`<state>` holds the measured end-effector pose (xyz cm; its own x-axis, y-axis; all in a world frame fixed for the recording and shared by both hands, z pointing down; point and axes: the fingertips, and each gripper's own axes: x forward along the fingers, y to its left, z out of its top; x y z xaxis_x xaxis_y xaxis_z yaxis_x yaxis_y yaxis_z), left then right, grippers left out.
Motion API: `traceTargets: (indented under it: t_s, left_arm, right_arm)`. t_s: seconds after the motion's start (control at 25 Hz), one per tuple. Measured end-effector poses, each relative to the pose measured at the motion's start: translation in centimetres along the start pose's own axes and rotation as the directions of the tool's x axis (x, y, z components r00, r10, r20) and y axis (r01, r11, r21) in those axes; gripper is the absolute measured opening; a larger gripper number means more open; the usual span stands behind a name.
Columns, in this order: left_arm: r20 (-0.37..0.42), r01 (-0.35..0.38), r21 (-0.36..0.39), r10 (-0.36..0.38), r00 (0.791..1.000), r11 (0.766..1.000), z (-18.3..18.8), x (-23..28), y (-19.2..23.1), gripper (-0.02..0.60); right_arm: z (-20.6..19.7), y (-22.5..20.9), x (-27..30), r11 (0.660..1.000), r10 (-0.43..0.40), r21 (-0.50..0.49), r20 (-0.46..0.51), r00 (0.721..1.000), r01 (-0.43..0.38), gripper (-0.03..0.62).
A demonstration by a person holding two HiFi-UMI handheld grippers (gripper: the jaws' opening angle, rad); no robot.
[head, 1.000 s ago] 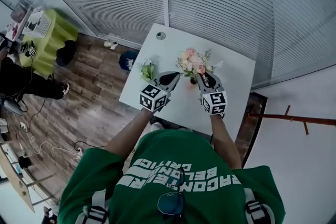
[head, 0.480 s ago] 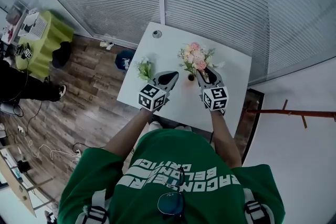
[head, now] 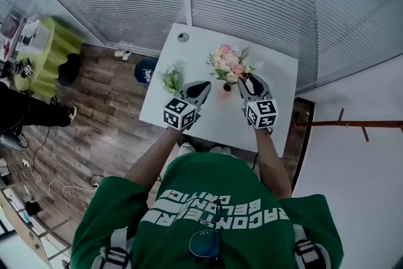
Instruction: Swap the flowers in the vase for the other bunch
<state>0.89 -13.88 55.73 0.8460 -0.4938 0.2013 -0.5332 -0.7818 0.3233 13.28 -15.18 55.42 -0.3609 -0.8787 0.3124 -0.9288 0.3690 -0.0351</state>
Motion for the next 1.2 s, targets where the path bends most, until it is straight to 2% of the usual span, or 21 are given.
traceTargets:
  t_s: [0.28,0.64,0.96,1.2]
  left_arm:
    - [-0.002,0.039,0.007,-0.039,0.999,0.999,-0.1,0.2,-0.4,0.008]
    - [-0.024,0.116,0.023,-0.116,0.993,0.993,0.2,-0.5,-1.0,0.008]
    - [-0.046,0.2,0.04,-0.198,0.979,0.979,-0.2,-1.8,-1.4,0.008]
    - [-0.069,0.254,0.046,-0.25,0.966,0.966,-1.1,-2.3,-1.4,0.008]
  right_arm:
    - [0.7,-0.3,-1.9,0.999,-0.051,0.012,0.023,0.998,0.05,0.141]
    - [-0.1,0.3,-4.5,0.988,-0.146,0.051,-0.004,0.989,0.146,0.14]
    - [-1.7,2.9,-6.8,0.972,-0.223,0.077,-0.018,0.975,0.224,0.034]
    - [-3.5,4.9,-7.9,0.964,-0.255,0.068,-0.052,0.966,0.258,0.012]
